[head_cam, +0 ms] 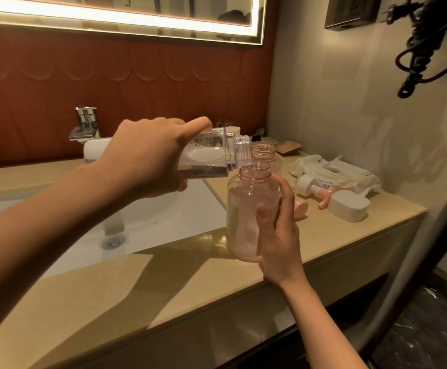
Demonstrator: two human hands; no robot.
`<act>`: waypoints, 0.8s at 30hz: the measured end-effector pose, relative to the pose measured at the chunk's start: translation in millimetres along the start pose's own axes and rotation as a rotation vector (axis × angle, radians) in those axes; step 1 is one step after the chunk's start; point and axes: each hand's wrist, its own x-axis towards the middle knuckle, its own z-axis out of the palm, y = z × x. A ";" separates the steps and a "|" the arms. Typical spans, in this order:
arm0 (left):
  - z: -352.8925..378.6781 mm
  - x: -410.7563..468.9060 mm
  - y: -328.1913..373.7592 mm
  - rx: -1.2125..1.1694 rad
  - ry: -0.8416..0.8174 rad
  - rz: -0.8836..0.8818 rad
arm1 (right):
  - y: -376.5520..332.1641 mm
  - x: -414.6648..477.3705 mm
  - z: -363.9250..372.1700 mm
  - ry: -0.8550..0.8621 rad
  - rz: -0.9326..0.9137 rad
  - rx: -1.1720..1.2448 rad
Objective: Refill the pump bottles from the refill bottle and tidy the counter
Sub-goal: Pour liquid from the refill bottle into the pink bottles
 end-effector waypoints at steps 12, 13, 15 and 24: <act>-1.6 0.6 0.1 0.009 -0.003 0.005 | 1.1 0.7 0.7 0.004 0.008 -0.006; -1.4 0.6 0.3 0.009 -0.005 0.003 | 0.8 0.8 0.8 0.004 0.009 -0.002; -1.5 0.3 0.5 0.010 -0.007 0.000 | 0.1 0.4 0.8 0.006 0.007 -0.002; -1.6 0.2 0.6 0.002 -0.014 -0.003 | -1.4 -0.1 0.8 0.004 0.009 0.006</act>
